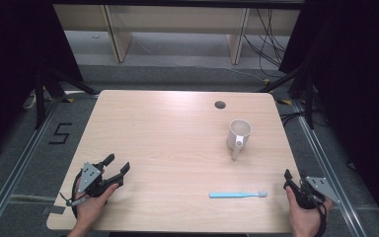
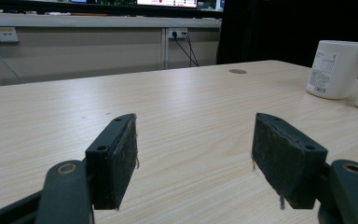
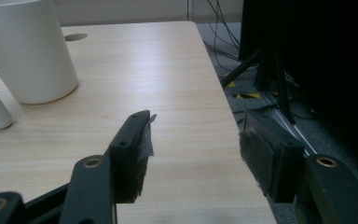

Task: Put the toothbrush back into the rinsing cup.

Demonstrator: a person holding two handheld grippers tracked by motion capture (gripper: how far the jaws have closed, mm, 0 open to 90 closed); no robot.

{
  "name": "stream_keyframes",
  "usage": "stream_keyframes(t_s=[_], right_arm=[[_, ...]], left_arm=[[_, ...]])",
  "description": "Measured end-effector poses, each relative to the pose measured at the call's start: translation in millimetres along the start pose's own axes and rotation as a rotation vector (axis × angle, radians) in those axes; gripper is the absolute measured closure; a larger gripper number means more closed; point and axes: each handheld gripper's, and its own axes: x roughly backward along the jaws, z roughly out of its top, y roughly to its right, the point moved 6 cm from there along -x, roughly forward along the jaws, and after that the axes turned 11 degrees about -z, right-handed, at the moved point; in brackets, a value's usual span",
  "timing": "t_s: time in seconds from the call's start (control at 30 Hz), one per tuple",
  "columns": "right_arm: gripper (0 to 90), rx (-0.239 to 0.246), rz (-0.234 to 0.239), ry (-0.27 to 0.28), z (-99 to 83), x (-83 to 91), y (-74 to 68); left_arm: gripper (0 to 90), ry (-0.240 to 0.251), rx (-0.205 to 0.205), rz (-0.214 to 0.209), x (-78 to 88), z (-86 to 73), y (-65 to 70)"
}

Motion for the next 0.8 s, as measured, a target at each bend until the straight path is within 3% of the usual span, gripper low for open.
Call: stream_keyframes(t_s=[0.07, 0.17, 0.23, 0.27, 0.37, 0.43, 0.47, 0.57, 0.6, 0.67, 0.7, 0.73, 0.77, 0.8], right_arm=[[44.4, -0.018, -0.008, -0.01, 0.0, 1.4, -0.1], [44.5, -0.007, 0.002, -0.007, 0.6, 0.8, 0.1], [44.9, -0.023, -0.008, -0.011, 0.8, 1.7, 0.0], [45.1, -0.016, 0.002, -0.005, 3.0, 1.9, -0.7], [45.5, -0.013, 0.002, -0.009, 5.8, 3.2, -2.2], [45.8, 0.017, 0.008, 0.005, 9.7, 4.4, -3.0], [46.0, 0.032, 0.004, 0.009, 11.3, 5.2, -3.5], [46.7, 0.02, 0.008, -0.029, 12.9, 8.3, -10.2], [46.7, 0.058, 0.031, -0.032, 15.4, 7.1, -13.0], [46.8, 0.056, 0.031, -0.049, 16.3, 8.5, -15.3], [47.0, 0.091, 0.041, -0.053, 17.8, 8.1, -16.9], [47.0, 0.081, 0.037, -0.069, 18.2, 9.6, -19.2], [47.0, 0.121, 0.056, -0.077, 20.6, 8.7, -20.1], [46.8, 0.12, 0.057, -0.111, 20.4, 10.6, -22.7]], left_arm=[[30.7, 0.016, 0.001, -0.004, -2.4, 0.4, -0.5], [30.8, 0.004, 0.007, 0.007, -1.6, 0.2, -0.8], [30.8, 0.022, 0.006, 0.003, -2.3, 0.5, -1.1], [30.7, -0.002, 0.003, 0.011, 0.0, 0.0, -0.9], [30.7, 0.019, -0.004, -0.001, -0.8, 0.3, 0.5], [30.7, -0.002, -0.014, 0.003, -0.1, 0.0, 1.0], [30.7, 0.021, -0.015, -0.007, -2.3, 0.4, 1.3], [30.7, 0.019, -0.023, -0.003, -2.4, 0.3, 1.9], [30.4, -0.006, -0.028, -0.002, -0.5, -0.2, 2.4], [30.2, -0.007, -0.025, -0.004, -1.1, -0.2, 2.4], [30.0, -0.01, -0.025, -0.004, -1.3, -0.3, 2.3], [30.0, -0.015, -0.028, -0.008, -1.9, -0.2, 2.0], [29.9, -0.018, -0.026, -0.01, -2.4, -0.2, 1.9], [29.9, -0.02, -0.025, -0.01, -2.6, -0.3, 1.6]])
